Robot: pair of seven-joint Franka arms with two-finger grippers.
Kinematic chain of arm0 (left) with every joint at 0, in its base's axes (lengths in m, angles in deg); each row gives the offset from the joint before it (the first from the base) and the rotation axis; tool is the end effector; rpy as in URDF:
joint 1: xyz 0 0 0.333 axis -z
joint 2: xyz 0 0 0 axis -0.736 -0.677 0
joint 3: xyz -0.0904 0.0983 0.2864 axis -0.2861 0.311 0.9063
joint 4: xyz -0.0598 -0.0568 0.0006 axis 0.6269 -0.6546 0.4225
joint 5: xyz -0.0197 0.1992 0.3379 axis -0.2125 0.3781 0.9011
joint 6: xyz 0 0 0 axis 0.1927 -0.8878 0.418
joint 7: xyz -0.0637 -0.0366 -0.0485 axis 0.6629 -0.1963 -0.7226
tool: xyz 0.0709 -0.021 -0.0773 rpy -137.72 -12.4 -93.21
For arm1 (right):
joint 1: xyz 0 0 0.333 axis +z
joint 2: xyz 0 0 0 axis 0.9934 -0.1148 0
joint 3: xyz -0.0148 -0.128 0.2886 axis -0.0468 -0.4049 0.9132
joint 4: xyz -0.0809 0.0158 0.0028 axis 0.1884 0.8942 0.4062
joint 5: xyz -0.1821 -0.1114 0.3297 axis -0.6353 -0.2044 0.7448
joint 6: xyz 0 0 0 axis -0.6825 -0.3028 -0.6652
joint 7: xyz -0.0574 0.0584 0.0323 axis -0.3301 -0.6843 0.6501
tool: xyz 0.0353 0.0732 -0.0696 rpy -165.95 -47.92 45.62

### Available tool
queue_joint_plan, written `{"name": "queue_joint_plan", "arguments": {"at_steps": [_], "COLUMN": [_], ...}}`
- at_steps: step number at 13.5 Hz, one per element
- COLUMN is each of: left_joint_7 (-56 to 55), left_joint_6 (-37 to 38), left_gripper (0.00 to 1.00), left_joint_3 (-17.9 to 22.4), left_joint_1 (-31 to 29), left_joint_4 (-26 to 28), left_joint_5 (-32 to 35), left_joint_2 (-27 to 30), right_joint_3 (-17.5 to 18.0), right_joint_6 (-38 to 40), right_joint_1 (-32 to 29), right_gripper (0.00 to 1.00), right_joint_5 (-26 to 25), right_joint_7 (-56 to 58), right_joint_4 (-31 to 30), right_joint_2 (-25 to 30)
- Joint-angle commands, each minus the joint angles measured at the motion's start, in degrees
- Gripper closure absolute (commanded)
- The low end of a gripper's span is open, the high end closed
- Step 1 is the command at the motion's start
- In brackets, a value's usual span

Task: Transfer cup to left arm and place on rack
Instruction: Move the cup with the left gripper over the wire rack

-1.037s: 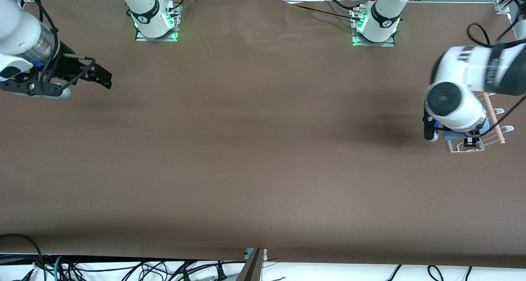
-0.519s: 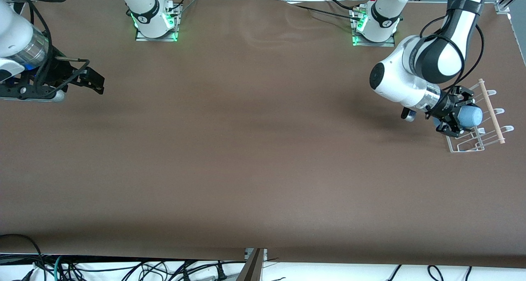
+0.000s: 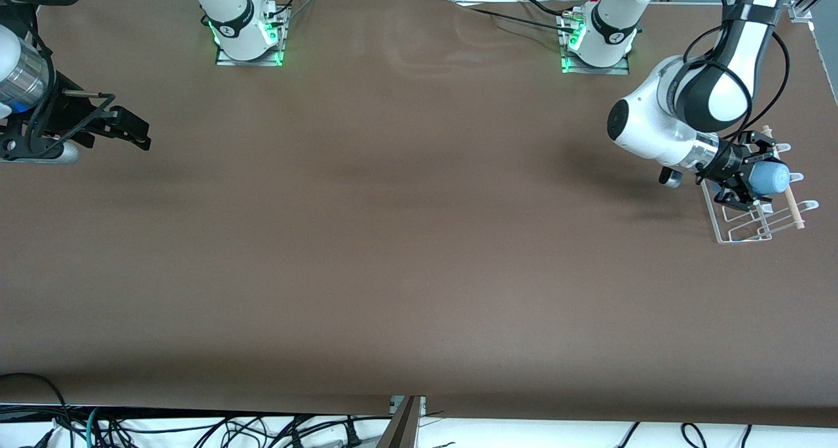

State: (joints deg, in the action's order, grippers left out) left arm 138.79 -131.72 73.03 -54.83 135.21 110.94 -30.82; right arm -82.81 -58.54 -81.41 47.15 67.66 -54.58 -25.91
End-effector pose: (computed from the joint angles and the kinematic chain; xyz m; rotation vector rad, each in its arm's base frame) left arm 0.5176 0.0107 0.3388 -0.9600 1.7771 1.1852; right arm 0.5642 0.0410 0.5917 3.1249 -0.0390 -0.0514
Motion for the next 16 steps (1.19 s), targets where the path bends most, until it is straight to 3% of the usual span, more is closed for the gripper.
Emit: {"name": "queue_joint_plan", "arguments": {"at_steps": [1,6,16], "left_joint_7": [1.7,1.0,-13.7], "left_joint_6": [-1.0,-4.3,-4.3], "left_gripper": [1.00,1.00,1.00], "left_joint_3": [0.6,5.7,5.6], "left_joint_1": [-3.0,-5.7,-6.6], "left_joint_4": [3.0,8.3,20.3], "left_joint_5": [1.8,7.7,16.5], "left_joint_2": [2.0,4.1,7.1], "right_joint_3": [-1.0,-1.0,-0.9], "right_joint_6": [0.9,1.1,1.1], "right_joint_1": [0.1,0.1,0.3], "right_gripper": [0.01,0.01,0.01], "right_joint_5": [1.3,1.2,1.2], "right_joint_7": [3.9,4.5,4.2], "right_joint_4": [1.4,1.4,1.4], "right_joint_2": [-0.1,-0.1,-0.3]}}
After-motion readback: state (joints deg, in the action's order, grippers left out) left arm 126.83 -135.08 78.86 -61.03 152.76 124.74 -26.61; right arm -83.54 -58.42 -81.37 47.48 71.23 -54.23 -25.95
